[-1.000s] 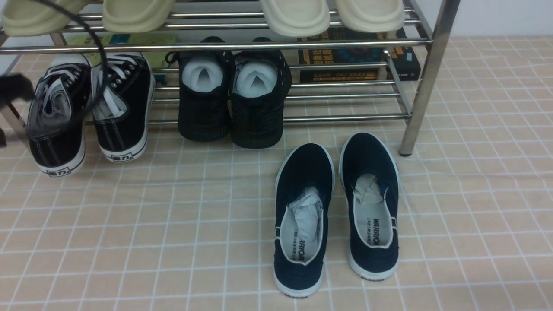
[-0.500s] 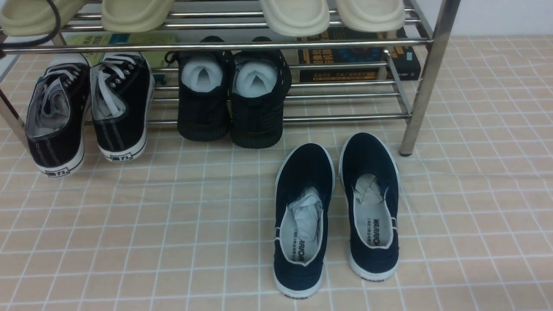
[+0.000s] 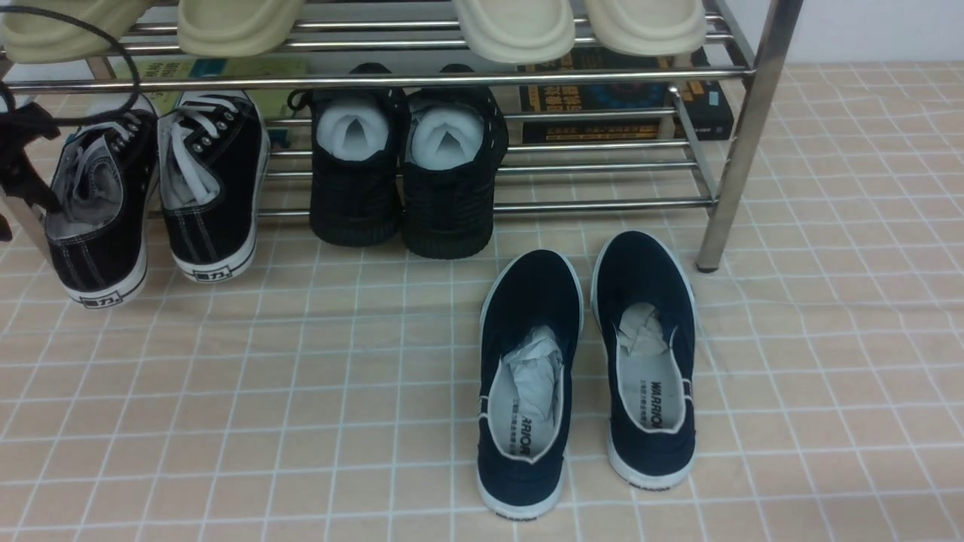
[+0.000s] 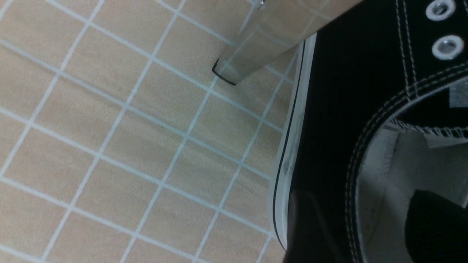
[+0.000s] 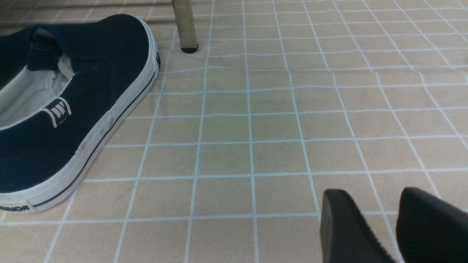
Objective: Take the shoes off the shelf from the light coffee tablecloth by hand.
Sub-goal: 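Grasp the leftmost shoe on the bottom shelf of the shoe rack with the left gripper, then set the held shoe down on the floor in front of the rack with the left gripper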
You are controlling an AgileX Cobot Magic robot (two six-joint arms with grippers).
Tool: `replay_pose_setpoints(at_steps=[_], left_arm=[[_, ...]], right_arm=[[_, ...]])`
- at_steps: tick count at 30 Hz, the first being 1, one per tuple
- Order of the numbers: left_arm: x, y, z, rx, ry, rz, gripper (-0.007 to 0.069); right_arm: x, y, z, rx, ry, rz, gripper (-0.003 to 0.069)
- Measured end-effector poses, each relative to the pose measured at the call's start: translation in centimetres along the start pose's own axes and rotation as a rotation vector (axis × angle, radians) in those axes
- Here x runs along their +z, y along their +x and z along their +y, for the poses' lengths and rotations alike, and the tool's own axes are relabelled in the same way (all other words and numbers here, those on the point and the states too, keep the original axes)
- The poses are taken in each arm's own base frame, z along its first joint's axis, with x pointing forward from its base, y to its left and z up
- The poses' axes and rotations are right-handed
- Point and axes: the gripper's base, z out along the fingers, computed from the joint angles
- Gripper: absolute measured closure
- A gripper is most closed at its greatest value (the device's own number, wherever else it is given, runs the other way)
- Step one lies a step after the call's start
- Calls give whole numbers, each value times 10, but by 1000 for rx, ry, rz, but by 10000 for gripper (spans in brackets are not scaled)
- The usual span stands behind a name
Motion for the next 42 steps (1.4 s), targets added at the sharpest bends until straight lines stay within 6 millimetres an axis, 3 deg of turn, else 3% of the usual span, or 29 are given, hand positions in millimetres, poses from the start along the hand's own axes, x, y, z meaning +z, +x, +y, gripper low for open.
replay_pose_setpoints(at_steps=[13, 16, 22, 25, 28, 31, 38, 42], left_arm=[[50, 0, 8, -39, 6, 38, 244], [56, 3, 5, -26, 13, 61, 293], [61, 7, -2, 38, 3, 79, 535], [60, 8, -3, 50, -3, 84, 539], [47, 10, -3, 94, -37, 112, 539], [20, 18, -1, 150, -102, 186, 539], [-71, 30, 3, 166, -251, 140, 561], [-101, 44, 7, 132, -303, 122, 562]], right_arm=[[0, 0, 0, 0, 0, 0, 419], [0, 0, 0, 0, 0, 0, 419], [0, 0, 0, 0, 0, 0, 419], [0, 0, 0, 0, 0, 0, 419], [0, 0, 0, 0, 0, 0, 419], [0, 0, 0, 0, 0, 0, 419], [0, 0, 0, 0, 0, 0, 419], [0, 0, 0, 0, 0, 0, 419]])
